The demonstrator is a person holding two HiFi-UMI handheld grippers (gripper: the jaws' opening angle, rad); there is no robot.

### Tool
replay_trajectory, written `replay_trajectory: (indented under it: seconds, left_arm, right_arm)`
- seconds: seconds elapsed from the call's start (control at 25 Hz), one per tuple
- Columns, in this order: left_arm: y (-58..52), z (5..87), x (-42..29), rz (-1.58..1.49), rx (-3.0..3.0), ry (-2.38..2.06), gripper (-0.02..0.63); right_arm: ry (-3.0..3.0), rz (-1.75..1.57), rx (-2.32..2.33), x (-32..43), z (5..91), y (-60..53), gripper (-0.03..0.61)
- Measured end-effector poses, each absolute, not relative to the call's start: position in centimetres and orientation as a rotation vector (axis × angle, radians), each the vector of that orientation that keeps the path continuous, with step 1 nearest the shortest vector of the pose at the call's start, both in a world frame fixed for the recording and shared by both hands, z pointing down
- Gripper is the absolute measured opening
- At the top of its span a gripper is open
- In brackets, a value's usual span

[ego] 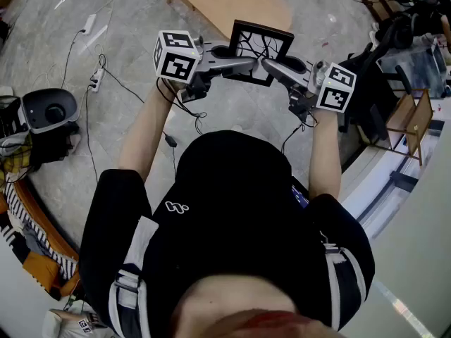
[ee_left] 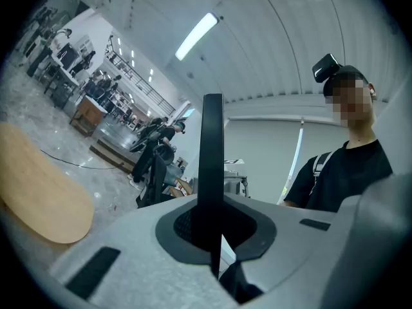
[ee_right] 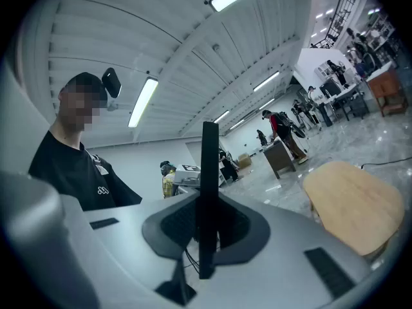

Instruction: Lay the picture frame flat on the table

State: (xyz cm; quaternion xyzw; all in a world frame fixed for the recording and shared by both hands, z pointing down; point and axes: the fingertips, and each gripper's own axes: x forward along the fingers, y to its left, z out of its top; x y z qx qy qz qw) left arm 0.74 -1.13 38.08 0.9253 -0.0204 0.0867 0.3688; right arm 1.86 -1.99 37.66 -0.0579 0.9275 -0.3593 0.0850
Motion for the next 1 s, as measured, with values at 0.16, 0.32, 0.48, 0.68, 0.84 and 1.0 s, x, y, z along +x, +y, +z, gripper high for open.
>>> replay_trajectory:
  seconds: [0.16, 0.32, 0.48, 0.68, 0.84, 1.0]
  left_arm:
    - [-1.3, 38.2, 0.4, 0.224, 2.372, -0.069, 0.018]
    - [-1.6, 38.4, 0.4, 0.212, 2.349, -0.086, 0.018]
    - [-1.4, 38.9, 0.5, 0.212, 2.329, -0.076, 0.018]
    - [-1.7, 39.8, 0.6, 0.218, 2.309, -0.072, 0.018]
    - [-1.6, 40.7, 0.6, 0.248, 2.306, -0.075, 0.018]
    - [-1.5, 40.1, 0.6, 0.257, 2.323, -0.077, 0.018]
  right_arm:
    - [2.77, -1.085, -0.178, 1.5, 37.9, -2.2, 0.054]
    - [2.753, -1.124, -0.215, 1.5, 38.0, -2.5, 0.054]
    - [2.73, -1.164, -0.24, 1.6, 38.6, -2.3, 0.054]
    - [2.721, -1.191, -0.275, 1.7, 39.6, -2.7, 0.054]
    - [2.696, -1.211, -0.298, 1.8, 40.5, -2.7, 0.054]
    - [2.693, -1.192, -0.307, 1.8, 39.9, -2.5, 0.054]
